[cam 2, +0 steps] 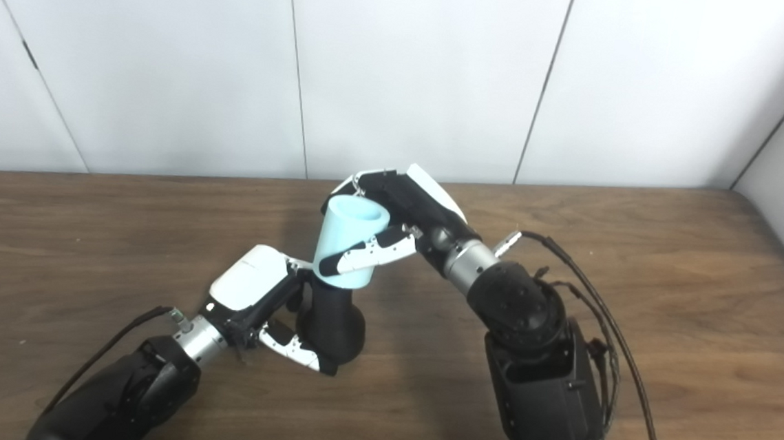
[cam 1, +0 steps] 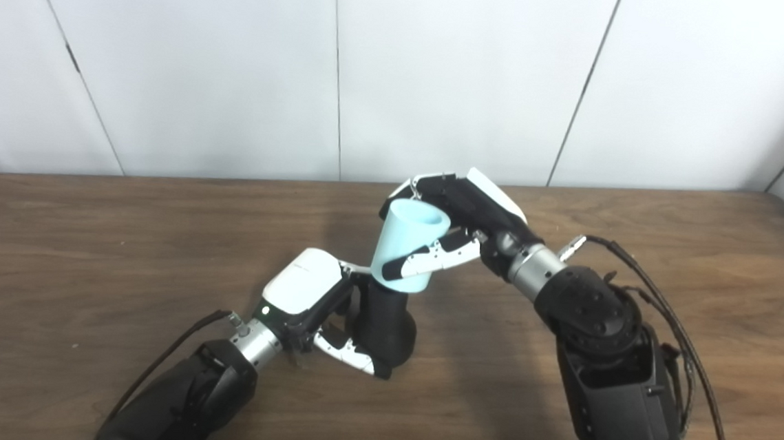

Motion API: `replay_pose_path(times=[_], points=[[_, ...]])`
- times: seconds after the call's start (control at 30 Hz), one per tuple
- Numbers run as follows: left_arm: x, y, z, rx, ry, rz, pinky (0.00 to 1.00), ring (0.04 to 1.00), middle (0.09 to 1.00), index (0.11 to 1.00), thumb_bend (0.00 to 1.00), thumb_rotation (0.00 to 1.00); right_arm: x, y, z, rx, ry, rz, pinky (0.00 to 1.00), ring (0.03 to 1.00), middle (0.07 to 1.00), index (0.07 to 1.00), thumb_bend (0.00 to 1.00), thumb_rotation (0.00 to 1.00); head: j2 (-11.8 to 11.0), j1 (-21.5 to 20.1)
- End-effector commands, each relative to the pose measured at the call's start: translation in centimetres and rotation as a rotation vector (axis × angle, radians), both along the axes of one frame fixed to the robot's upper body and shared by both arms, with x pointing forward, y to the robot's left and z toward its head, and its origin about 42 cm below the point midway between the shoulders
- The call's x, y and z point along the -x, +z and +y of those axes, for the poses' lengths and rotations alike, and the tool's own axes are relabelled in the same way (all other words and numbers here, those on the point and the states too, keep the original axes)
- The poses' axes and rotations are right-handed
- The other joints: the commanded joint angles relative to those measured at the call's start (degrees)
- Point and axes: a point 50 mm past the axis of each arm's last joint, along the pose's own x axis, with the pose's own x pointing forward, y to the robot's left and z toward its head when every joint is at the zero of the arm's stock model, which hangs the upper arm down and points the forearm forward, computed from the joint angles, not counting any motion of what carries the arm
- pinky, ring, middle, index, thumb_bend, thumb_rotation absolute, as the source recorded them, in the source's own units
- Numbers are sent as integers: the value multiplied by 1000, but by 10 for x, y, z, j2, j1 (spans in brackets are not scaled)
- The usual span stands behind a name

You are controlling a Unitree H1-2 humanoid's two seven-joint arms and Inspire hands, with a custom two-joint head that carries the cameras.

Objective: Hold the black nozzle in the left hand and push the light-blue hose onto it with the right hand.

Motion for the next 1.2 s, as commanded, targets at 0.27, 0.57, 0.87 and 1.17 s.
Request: replay_pose_path(times=[0.27,0.57,0.87,1.17], points=[[31,-45,-3,-127,-44,154,280,350,424,513,520,0,3,-7,16,-31,6,-9,305,401,468,529,516,0,4,2],[30,-43,-4,-133,-40,162,293,364,432,515,520,0,7,-14,23,-38,26,-20,314,412,469,520,518,0,7,6],[26,-43,0,-144,-41,150,310,377,443,505,522,0,15,2,13,73,113,-76,296,398,463,530,516,0,11,5],[26,-41,-2,-160,-35,166,315,383,446,504,523,0,22,0,4,121,153,-70,325,403,456,532,516,0,15,9]])
